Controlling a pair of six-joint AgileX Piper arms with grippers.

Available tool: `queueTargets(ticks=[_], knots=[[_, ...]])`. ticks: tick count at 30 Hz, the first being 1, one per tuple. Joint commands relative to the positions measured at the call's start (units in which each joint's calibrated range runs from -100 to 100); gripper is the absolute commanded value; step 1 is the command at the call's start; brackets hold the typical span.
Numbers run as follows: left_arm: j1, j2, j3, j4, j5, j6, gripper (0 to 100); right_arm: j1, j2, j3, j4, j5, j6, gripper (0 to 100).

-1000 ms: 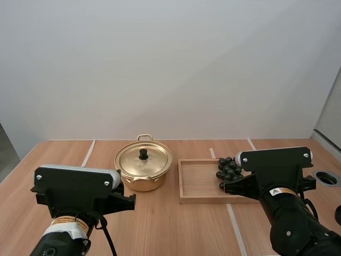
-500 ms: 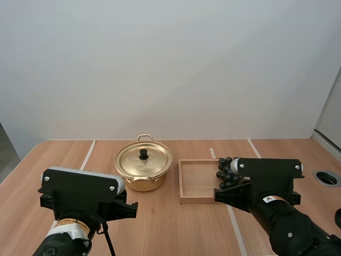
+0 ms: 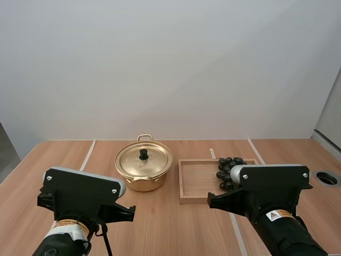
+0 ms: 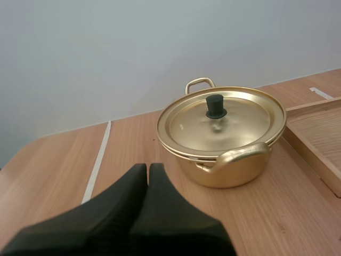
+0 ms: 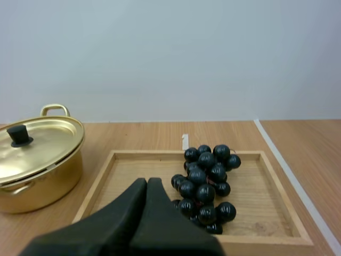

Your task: Open the pot, put the pineapple inside, and close it

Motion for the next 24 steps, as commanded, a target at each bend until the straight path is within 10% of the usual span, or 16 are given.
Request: queueTargets(ticks=[1, 6, 12, 24], knots=[[-0.12, -0.35, 0.00, 1.26, -0.45, 0.12, 0, 0.13, -2.04, 0.15, -5.09, -0.28, 3.55, 0], [-0.12, -0.35, 0.00, 0.77, 1.44, -0.23, 0, 0.13, -2.04, 0.15, -19.61, -1.27, 12.33, 0], [1.76, -0.35, 0.00, 0.43, 0.85, -2.62, 0, 0.13, -2.04, 0.15, -41.22, 8.45, 39.15, 0], [2.96, -0.35, 0.00, 0.05, 0.68, -2.62, 0, 0.13, -2.04, 0.15, -39.39, 7.92, 32.87, 0]])
